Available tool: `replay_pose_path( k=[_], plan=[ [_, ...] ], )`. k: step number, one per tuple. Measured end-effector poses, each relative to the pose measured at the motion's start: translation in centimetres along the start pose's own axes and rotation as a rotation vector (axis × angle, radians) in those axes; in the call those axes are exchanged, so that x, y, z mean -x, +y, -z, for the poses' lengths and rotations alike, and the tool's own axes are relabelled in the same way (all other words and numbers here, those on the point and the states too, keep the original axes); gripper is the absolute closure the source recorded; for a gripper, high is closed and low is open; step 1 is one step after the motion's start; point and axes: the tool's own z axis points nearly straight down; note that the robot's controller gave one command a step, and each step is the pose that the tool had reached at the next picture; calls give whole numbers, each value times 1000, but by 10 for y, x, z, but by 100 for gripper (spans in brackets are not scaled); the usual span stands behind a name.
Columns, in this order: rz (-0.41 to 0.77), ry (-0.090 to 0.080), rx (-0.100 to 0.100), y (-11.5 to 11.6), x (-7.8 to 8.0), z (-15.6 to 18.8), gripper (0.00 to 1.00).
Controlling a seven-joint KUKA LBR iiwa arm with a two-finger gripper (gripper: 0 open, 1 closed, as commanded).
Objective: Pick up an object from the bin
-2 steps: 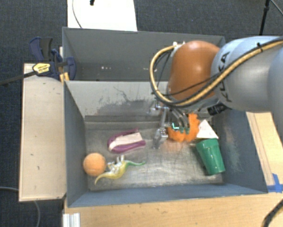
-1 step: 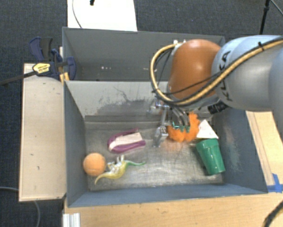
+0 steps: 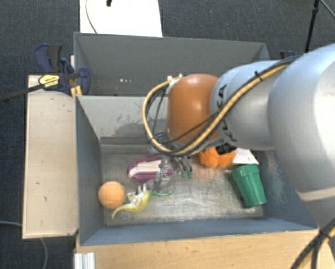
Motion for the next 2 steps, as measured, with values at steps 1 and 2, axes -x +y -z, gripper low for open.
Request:
replay_pose_path(
  k=[1, 2],
  plan=[
    [17, 4, -1, -29, 28, -19, 100],
    [18, 4, -1, -28, 27, -19, 100]
  ],
)
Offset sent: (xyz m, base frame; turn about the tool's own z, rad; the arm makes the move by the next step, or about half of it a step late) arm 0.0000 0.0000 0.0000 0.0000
